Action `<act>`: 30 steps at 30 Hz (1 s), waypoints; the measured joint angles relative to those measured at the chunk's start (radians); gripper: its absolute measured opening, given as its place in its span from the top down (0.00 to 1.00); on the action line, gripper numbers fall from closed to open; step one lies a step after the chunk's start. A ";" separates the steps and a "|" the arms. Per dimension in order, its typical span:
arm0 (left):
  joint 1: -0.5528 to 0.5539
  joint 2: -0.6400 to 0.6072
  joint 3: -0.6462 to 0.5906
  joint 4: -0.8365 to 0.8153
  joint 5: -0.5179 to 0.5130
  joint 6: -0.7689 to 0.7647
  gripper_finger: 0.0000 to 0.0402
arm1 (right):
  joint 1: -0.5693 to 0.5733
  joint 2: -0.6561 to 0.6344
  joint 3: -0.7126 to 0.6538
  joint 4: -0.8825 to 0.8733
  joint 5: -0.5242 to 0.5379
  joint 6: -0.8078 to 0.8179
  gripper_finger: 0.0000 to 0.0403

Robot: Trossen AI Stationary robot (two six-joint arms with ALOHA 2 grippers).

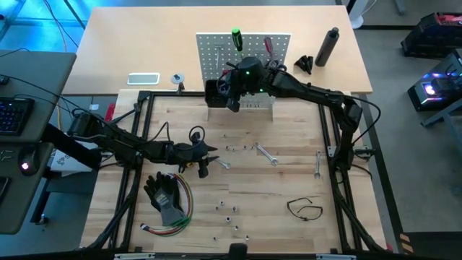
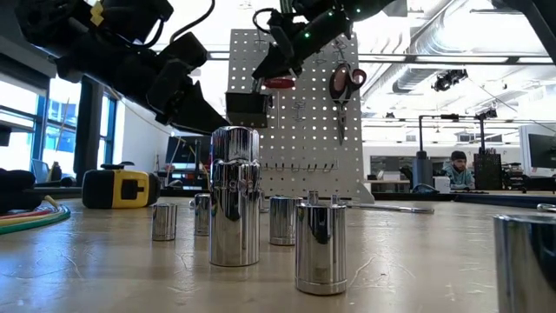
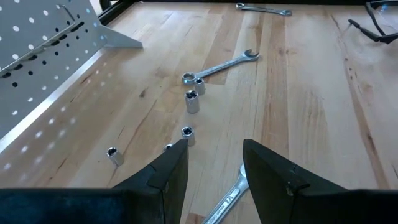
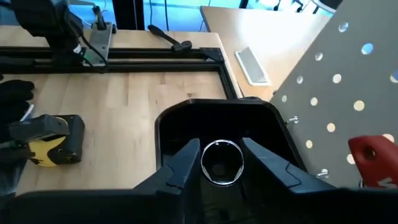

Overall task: Hang tools onto peg board
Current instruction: Put the silver socket into the black bin on the white peg board, then hang the right silver wrench on the white peg board

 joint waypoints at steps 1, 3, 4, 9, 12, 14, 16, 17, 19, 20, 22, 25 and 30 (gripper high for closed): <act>0.000 0.000 0.000 0.000 0.000 -0.002 0.63 | 0.000 0.000 0.000 0.000 0.007 0.000 0.74; 0.000 0.000 0.000 0.000 0.000 -0.002 0.63 | 0.001 0.000 0.000 -0.001 0.032 0.000 0.71; 0.000 0.000 0.000 0.000 0.000 -0.002 0.63 | 0.002 0.000 0.000 0.000 0.036 0.000 0.69; 0.000 0.000 0.000 0.000 0.000 -0.002 0.63 | 0.003 0.000 0.000 -0.001 0.041 0.003 0.63; 0.000 0.000 0.000 0.000 0.000 -0.002 0.63 | 0.003 0.000 0.000 -0.001 0.040 0.003 0.61; 0.000 0.000 0.000 0.000 0.000 -0.002 0.63 | 0.008 0.000 0.000 -0.001 0.040 0.003 0.59; 0.000 0.000 0.000 -0.001 0.000 -0.002 0.63 | 0.014 0.000 0.000 -0.001 0.040 -0.004 0.58; 0.000 0.000 0.000 -0.001 0.000 -0.002 0.63 | 0.018 -0.001 0.000 -0.001 0.040 -0.012 0.57; 0.000 0.000 0.000 -0.001 0.000 -0.002 0.63 | 0.031 -0.001 0.000 -0.001 0.040 -0.021 0.56; 0.000 0.000 0.000 -0.001 0.000 -0.002 0.63 | 0.038 -0.002 0.000 -0.001 0.040 -0.023 0.56; 0.000 0.000 0.000 -0.001 0.000 -0.002 0.63 | 0.051 -0.006 0.000 -0.007 0.040 -0.023 0.56; 0.000 0.000 0.000 -0.002 0.000 -0.003 0.63 | 0.078 -0.025 0.000 -0.029 0.055 -0.042 0.56; 0.000 0.000 0.000 -0.002 0.000 -0.010 0.63 | 0.140 -0.081 0.000 -0.102 0.129 -0.082 0.56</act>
